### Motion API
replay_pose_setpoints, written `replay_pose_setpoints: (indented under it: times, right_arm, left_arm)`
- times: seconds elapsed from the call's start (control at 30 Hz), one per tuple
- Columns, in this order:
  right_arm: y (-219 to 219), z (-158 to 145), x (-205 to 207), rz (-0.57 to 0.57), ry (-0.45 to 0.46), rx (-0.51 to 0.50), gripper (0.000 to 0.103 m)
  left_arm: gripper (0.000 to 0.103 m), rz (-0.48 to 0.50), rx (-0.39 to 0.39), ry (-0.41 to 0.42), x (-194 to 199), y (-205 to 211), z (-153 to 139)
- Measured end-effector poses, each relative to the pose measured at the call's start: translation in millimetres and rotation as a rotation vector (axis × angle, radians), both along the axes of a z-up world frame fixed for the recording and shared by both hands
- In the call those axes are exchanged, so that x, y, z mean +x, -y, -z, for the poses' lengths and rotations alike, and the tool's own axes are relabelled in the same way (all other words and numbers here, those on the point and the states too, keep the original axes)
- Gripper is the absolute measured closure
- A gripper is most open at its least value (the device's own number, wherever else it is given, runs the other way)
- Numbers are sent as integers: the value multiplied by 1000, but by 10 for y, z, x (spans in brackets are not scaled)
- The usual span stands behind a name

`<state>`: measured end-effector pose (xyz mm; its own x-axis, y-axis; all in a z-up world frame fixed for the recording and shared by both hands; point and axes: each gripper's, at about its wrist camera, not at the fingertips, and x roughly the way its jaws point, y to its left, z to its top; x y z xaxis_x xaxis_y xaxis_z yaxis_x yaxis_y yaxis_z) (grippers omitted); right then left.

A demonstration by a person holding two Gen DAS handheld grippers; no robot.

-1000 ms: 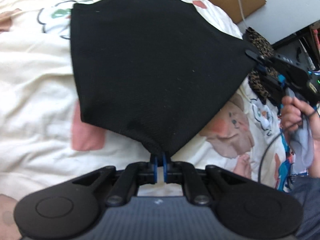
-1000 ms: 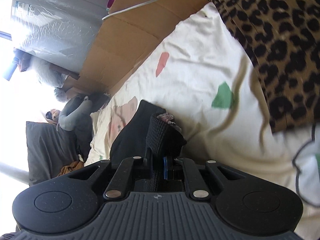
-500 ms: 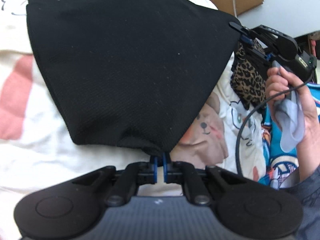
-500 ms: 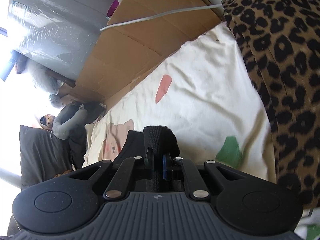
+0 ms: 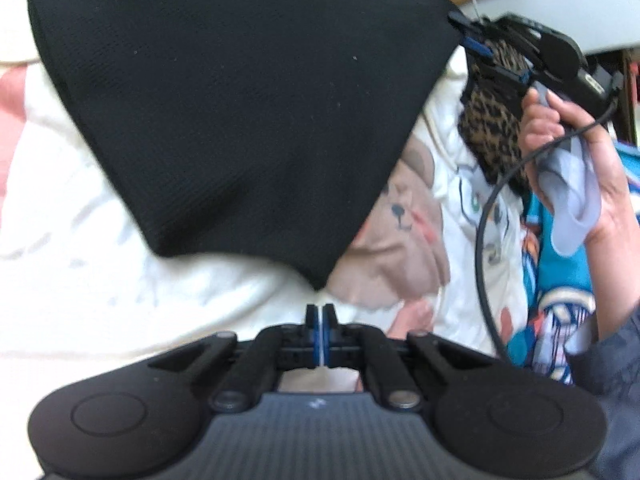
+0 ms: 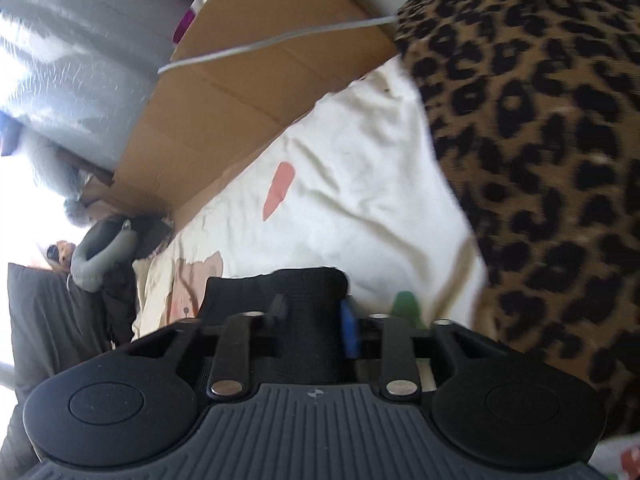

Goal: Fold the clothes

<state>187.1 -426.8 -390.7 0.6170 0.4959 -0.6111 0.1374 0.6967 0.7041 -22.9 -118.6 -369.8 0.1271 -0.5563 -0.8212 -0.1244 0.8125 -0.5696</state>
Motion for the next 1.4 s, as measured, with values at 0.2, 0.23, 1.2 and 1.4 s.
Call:
replay_pose_setpoints:
  times: [0.2,0.23,1.2,1.4]
  right_arm:
    - [84,-72,-286,9,11,5,67]
    - [87,-76,-332,10,10,5,67]
    - [-23,174,-928,38,-84,14,60]
    - [-131,266,-859,9,-121,6,60]
  left_arm:
    - [94,90,77,6,53,-295,-214]
    - [91,102,106,18,116,-378,-267]
    - [41,319,278,313,2684,-999,-967]
    - [41,305,250,292,2804,-1042,-665]
